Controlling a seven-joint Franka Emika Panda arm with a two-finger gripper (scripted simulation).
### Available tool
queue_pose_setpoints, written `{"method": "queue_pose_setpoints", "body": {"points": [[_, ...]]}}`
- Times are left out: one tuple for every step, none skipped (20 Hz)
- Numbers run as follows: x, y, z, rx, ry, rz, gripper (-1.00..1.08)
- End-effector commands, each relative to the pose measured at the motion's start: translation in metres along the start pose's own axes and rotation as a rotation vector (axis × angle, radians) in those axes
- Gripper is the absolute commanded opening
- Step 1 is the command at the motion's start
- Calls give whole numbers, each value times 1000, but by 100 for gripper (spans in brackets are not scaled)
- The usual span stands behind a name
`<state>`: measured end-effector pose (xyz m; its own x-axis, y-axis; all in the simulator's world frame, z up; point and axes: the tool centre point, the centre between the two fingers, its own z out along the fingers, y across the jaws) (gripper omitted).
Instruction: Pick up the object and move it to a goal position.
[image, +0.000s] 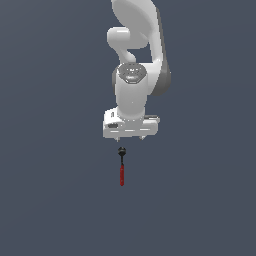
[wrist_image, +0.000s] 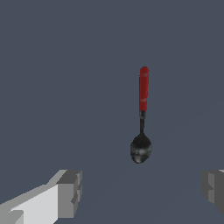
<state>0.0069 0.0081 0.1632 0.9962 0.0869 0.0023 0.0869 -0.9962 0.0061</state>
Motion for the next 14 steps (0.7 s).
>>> {"method": "queue_pose_setpoints", "body": {"points": [[5,4,10,1,-1,-2,100],[8,6,15,1,-1,-2,100],[10,7,21,2,-1,-4,100],[13,10,27,2,-1,-5,100],[16,12,34,3,-1,-6,100],[19,14,41,3,-1,-8,100],[22,17,48,4,-1,-9,100],[25,19,55,4,-2,-10,100],[27,21,61,4,-2,-11,100],[29,23,67,5,-2,-12,100],[31,25,73,5,-2,-13,100],[32,27,78,5,-2,-14,100],[34,28,83,5,-2,-15,100],[35,30,87,6,-2,-16,100]]}}
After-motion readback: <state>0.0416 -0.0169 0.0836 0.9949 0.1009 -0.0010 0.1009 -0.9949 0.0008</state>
